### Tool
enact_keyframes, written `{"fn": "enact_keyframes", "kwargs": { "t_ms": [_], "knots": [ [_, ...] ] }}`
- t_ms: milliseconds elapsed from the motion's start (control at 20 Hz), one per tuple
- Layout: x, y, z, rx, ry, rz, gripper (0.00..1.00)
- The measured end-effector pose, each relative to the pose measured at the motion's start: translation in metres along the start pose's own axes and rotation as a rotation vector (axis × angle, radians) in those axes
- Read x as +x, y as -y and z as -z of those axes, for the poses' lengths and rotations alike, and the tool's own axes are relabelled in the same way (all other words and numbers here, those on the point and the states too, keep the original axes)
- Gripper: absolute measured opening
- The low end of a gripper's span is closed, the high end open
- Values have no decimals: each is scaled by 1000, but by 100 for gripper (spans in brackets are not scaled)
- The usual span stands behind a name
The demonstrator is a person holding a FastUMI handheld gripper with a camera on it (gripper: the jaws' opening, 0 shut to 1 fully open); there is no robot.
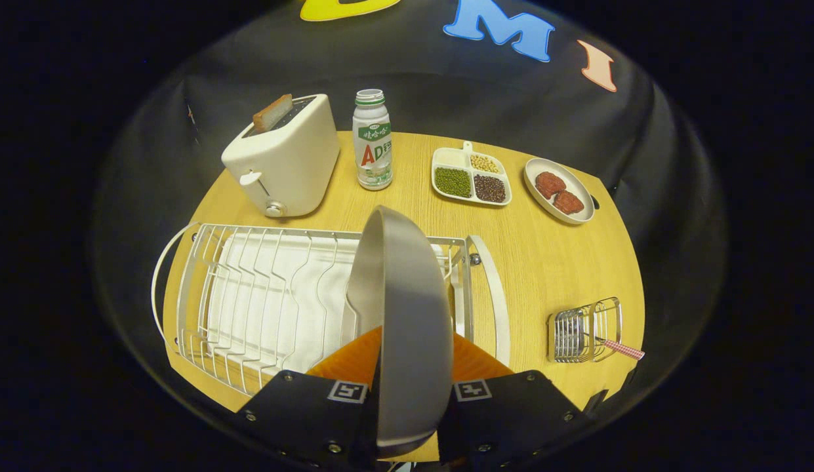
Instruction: Take the plate from the dish rack, then take the spoon from the basket and place it into the plate.
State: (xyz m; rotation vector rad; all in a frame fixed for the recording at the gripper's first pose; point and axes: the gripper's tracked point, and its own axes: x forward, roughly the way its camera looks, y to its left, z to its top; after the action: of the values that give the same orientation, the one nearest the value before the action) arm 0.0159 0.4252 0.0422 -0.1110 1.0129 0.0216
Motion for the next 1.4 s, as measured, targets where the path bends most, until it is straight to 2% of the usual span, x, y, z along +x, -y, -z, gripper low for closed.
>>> {"fn": "enact_keyframes", "kwargs": {
  "t_ms": [350,450,700,1000,1400],
  "knots": [
    [-26,-4,-16,-54,51,141,33],
    [-30,2,-20,-66,65,173,30],
    [-54,6,-33,-16,115,155,30],
    [-102,21,-26,-21,158,76,30],
    [-152,79,34,1,166,-191,30]
  ]
}}
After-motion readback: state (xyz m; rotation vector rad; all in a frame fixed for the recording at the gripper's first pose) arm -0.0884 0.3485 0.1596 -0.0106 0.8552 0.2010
